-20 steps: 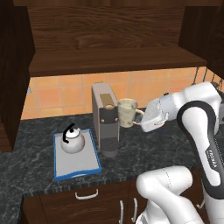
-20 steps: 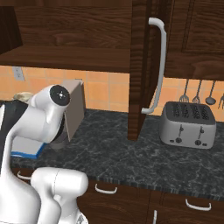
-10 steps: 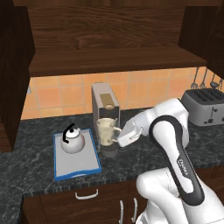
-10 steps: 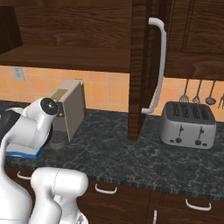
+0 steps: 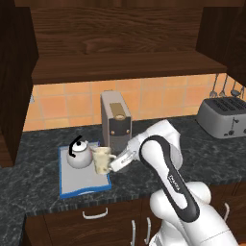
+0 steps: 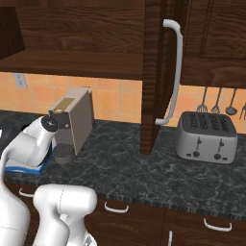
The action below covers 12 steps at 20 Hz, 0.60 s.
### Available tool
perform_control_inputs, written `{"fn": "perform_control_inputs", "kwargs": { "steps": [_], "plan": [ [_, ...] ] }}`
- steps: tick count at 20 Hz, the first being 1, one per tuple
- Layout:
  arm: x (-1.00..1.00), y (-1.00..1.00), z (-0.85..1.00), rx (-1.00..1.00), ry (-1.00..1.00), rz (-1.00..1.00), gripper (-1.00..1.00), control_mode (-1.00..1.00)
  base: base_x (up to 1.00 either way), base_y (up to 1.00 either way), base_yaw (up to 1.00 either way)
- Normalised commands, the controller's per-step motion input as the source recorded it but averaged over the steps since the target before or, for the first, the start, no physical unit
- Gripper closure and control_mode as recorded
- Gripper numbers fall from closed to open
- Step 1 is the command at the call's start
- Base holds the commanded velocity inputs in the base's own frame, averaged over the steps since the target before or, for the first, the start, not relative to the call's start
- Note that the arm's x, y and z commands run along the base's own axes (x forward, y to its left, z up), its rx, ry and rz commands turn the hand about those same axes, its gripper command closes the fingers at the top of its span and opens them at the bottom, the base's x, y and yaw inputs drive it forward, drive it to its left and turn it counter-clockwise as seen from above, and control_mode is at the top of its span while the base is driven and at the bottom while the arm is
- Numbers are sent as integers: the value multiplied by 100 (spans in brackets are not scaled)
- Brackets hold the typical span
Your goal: Pick the kettle from the counter and place it on the tray. Then pick the mug from the cabinet and place it on the tray. Then close the cabinet doors.
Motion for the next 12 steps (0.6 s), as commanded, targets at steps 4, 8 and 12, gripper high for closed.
{"fn": "perform_control_inputs", "kwargs": {
  "steps": [4,8,12],
  "plan": [
    [20,27,-38,-16,7,0,100,-100,0,0,0],
    [31,23,-28,-7,1,0,100,-100,0,0,0],
    [19,3,-22,0,0,0,100,-100,0,0,0]
  ]
}}
